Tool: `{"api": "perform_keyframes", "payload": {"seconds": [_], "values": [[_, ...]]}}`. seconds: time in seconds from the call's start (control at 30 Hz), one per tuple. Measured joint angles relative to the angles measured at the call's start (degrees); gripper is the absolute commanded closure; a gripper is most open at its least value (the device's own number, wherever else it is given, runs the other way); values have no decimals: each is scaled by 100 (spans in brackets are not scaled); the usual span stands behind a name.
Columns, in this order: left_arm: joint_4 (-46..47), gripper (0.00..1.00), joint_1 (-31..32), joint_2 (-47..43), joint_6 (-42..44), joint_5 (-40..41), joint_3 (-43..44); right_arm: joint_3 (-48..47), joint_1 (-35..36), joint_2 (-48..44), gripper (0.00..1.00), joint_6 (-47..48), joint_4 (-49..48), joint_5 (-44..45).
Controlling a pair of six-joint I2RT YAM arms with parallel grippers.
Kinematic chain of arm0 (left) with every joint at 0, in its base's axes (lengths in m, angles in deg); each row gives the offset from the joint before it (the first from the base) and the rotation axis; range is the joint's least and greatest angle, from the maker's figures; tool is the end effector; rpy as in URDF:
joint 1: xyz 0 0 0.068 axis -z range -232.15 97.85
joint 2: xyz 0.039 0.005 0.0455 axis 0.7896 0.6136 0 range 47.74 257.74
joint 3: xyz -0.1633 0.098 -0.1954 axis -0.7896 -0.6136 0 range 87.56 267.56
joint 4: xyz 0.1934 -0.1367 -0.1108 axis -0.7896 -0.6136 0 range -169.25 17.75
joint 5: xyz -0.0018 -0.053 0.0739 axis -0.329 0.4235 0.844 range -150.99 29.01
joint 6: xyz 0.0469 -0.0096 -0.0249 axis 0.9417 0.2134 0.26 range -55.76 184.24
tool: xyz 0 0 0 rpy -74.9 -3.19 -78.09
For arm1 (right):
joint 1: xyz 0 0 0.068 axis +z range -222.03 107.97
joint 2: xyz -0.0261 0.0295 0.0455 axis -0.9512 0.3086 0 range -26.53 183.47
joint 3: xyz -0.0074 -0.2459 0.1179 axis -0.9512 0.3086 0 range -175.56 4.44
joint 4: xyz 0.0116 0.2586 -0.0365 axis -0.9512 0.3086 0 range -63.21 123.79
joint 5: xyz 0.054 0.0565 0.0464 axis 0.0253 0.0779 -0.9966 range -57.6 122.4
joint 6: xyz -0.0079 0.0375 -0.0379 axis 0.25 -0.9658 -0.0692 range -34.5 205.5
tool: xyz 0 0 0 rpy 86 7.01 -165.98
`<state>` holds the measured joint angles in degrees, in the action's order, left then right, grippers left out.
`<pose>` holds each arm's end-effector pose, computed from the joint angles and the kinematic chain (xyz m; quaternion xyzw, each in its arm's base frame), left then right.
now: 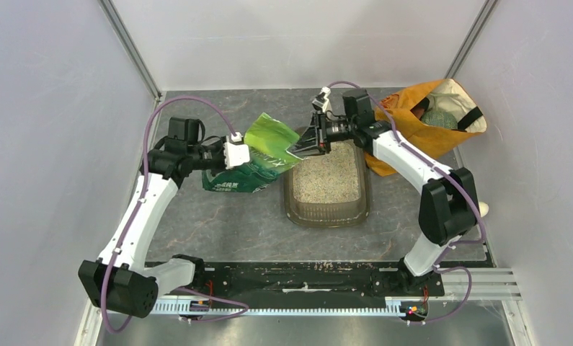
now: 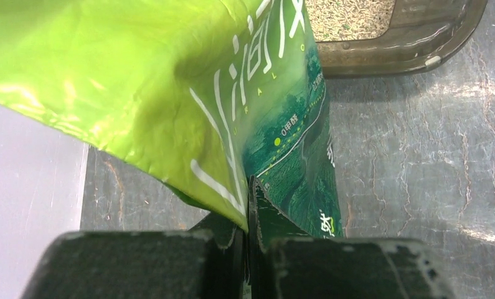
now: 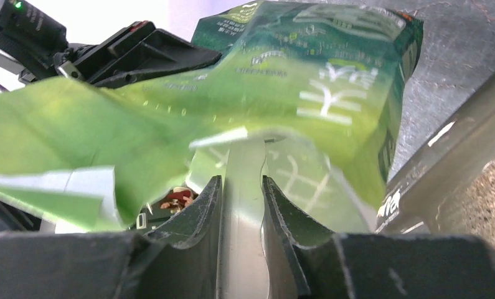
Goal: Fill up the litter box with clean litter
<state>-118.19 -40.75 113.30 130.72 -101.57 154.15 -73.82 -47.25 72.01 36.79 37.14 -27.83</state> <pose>0.2172 -0.0675 0.3470 0.6478 0.5902 -0.1177 0.4670 0.3399 0.1908 0.2993 -0.0873 0.7867 0.6056 0.0826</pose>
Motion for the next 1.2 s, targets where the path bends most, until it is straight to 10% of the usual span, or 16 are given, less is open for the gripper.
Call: {"api": "perform_keyframes", "payload": {"seconds": [1.2], "values": [[85,98,-2,673,269,-157,0,1137,-2057,-1309,100,474,841,-1093]]}}
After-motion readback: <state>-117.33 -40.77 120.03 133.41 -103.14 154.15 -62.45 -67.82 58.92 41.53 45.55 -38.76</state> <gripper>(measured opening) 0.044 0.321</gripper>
